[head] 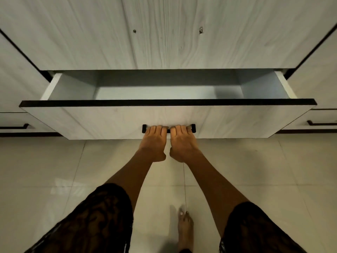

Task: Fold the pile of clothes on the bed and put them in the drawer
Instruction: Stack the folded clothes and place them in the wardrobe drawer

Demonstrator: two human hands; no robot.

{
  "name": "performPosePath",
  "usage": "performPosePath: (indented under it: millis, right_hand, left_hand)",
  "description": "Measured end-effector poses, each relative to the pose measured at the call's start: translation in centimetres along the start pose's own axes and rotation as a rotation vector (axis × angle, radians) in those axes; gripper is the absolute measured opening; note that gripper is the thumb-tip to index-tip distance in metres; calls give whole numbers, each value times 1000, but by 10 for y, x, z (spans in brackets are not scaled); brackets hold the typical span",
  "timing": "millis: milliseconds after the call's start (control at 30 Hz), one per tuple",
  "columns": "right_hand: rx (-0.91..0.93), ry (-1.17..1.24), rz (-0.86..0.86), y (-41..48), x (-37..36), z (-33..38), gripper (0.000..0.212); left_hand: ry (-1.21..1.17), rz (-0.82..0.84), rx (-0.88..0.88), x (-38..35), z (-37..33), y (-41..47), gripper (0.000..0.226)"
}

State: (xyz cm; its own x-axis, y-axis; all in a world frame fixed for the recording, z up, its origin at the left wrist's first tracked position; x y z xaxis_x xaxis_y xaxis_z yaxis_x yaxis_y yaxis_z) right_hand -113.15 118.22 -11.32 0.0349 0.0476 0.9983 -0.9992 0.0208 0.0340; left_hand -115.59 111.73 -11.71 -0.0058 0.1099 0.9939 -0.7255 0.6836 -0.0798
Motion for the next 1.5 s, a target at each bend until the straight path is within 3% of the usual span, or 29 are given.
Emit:
performPosePath:
  millis: [433,1000,1367,1500]
  right_hand:
    - [-1,21,170,-166,9,61,75]
    - [61,-2,349,-325,16,118,71]
    - [39,-49,391,-336,24,119,77]
    - [28,-59,476,-326,41,121,61]
  left_hand:
    - [26,158,-59,-9,-69,-156,80]
    - [-81,246,-57,-11,-133,-313,72]
    - [-126,299,11,-3,-136,-325,81]
    - [-409,369,127,18,-128,-327,67]
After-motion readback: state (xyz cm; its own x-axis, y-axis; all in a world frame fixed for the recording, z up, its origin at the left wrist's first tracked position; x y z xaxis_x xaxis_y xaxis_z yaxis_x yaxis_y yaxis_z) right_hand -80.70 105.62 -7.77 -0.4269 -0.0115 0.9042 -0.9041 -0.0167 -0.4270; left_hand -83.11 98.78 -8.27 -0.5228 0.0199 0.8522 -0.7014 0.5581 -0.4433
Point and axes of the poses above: each hand's wrist, its own y-axis towards the middle knuckle, its own x-axis out of the back of the hand, z = x × y, the point moved 7 cm from there along y, towards the middle knuckle, and after that the axes turned 12 degrees about -z, right-handed, at the moved point
